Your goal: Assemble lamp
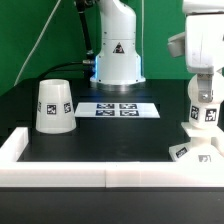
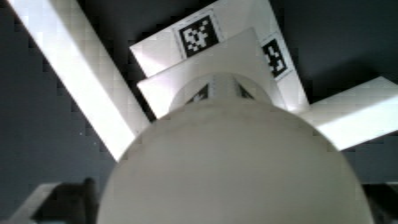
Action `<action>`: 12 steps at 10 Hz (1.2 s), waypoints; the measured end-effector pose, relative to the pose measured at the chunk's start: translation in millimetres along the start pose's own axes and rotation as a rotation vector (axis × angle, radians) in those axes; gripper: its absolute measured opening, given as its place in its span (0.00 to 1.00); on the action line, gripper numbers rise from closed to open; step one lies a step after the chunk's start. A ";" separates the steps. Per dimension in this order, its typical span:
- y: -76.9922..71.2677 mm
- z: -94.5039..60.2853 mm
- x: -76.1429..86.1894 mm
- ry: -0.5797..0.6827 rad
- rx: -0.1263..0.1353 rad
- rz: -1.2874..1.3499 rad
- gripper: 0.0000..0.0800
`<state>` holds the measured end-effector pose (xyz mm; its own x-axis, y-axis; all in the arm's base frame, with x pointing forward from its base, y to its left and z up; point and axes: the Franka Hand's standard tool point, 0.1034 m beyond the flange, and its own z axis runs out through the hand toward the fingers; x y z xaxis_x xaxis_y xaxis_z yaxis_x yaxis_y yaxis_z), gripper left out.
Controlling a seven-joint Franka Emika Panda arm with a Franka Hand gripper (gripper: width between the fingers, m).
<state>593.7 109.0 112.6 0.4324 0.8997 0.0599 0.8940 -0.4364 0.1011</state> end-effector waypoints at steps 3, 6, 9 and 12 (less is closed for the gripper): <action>0.0 0.0 0.0 0.000 0.000 0.015 0.72; -0.2 -0.1 0.4 0.015 -0.007 0.141 0.72; 1.8 0.5 0.4 0.062 -0.021 0.433 0.72; 5.3 -0.3 1.1 0.090 -0.026 0.662 0.72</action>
Offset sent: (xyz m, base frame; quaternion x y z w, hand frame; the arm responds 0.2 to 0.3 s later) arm 0.0000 0.0000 0.0000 0.0000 0.0000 0.0650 0.9979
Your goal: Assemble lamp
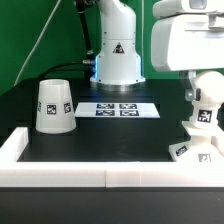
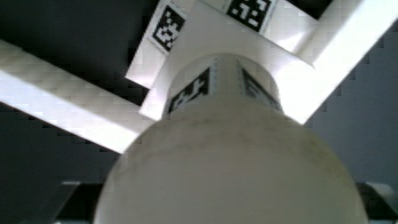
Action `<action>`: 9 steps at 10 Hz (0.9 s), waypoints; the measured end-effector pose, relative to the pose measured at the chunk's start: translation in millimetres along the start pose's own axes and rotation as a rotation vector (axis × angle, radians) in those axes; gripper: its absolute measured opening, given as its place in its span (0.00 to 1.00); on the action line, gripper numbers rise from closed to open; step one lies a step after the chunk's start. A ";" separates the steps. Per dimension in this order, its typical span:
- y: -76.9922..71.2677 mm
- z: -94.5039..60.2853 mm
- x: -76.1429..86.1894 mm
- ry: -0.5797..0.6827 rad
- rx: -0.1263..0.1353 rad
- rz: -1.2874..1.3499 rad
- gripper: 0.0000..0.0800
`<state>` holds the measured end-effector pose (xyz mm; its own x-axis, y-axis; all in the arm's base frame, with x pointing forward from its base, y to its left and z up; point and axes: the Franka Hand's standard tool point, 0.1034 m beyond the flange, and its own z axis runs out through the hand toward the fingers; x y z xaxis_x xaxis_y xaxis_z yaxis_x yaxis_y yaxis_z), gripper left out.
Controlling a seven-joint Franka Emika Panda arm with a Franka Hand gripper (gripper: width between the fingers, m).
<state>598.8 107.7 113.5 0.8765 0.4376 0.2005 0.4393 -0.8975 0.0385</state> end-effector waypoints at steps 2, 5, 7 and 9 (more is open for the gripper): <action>3.4 -0.1 -1.0 0.000 -0.002 0.151 0.72; 9.3 -0.1 -2.7 0.000 0.000 0.394 0.72; 10.8 -0.4 -8.8 0.000 0.004 0.619 0.72; 10.3 -0.3 -12.4 -0.017 0.013 0.816 0.72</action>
Offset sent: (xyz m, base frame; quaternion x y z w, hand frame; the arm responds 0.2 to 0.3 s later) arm 0.0000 0.0000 0.0000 0.0000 0.0000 0.1938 0.9810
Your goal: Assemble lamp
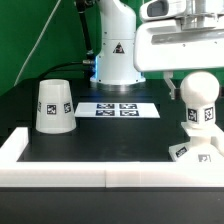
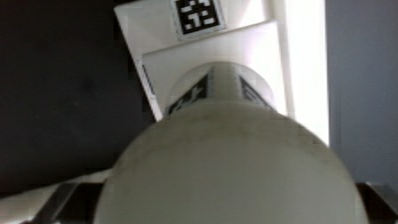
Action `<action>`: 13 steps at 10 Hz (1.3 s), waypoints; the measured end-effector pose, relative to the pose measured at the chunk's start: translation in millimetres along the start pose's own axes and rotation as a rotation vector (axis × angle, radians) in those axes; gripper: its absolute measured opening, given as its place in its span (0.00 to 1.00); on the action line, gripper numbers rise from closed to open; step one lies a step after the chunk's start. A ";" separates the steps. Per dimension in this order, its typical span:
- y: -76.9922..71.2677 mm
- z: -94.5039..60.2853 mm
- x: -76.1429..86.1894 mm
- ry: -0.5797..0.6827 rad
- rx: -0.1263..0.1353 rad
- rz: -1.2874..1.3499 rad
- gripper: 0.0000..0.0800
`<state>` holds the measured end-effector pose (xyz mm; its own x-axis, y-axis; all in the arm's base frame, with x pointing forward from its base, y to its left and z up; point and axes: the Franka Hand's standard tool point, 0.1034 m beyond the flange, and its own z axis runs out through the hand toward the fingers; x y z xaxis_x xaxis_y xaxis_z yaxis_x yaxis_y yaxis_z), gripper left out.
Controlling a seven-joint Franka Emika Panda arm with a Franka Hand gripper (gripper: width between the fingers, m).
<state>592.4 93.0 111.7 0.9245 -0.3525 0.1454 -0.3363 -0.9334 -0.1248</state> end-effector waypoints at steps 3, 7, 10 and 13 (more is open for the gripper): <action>-0.2 0.2 -3.0 -0.050 0.005 0.289 0.72; -2.6 0.6 -2.0 -0.081 0.033 0.653 0.72; -10.6 0.6 -5.7 -0.097 0.027 0.904 0.72; -15.9 0.5 -7.6 -0.123 0.047 1.081 0.72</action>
Offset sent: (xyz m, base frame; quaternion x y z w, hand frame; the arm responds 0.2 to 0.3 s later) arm 0.0069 0.0052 0.0011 0.0021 -0.0308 0.2420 0.9698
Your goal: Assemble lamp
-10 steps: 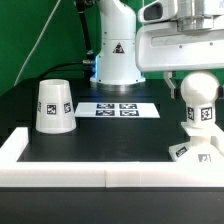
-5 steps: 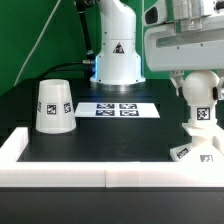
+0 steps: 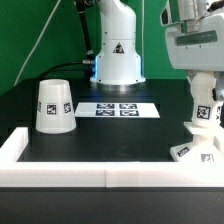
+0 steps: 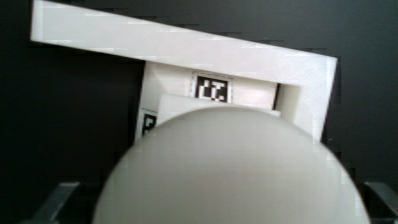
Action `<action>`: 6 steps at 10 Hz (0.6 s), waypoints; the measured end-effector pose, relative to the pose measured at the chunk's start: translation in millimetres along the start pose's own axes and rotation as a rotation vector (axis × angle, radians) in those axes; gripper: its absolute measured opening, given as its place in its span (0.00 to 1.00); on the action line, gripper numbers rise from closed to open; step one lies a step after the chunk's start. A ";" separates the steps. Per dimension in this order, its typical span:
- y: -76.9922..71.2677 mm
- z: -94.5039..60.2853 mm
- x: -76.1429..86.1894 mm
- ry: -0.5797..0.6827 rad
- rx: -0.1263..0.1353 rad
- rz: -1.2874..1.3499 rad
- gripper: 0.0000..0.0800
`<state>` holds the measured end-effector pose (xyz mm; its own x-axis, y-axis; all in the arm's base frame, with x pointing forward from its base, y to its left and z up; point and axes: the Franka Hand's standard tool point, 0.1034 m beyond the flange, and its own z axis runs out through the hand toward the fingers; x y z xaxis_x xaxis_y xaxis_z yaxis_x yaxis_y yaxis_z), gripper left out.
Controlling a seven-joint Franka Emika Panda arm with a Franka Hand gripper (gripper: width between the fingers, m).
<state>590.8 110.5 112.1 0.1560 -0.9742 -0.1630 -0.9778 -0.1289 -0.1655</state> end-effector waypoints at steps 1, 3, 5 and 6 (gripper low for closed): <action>0.1 0.2 -0.5 0.000 0.000 -0.024 0.72; 2.3 1.4 -2.6 -0.002 -0.010 -0.125 0.81; 2.6 0.2 -5.0 0.000 -0.020 -0.345 0.87; 2.5 -0.5 -4.8 0.000 -0.020 -0.480 0.87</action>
Offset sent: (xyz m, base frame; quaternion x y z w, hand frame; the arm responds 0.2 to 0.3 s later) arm -0.0054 -0.0074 -0.0003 -0.0359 0.0294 -0.1181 0.9919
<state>587.6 114.8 112.9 0.5903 -0.8038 -0.0731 -0.7979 -0.5675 -0.2032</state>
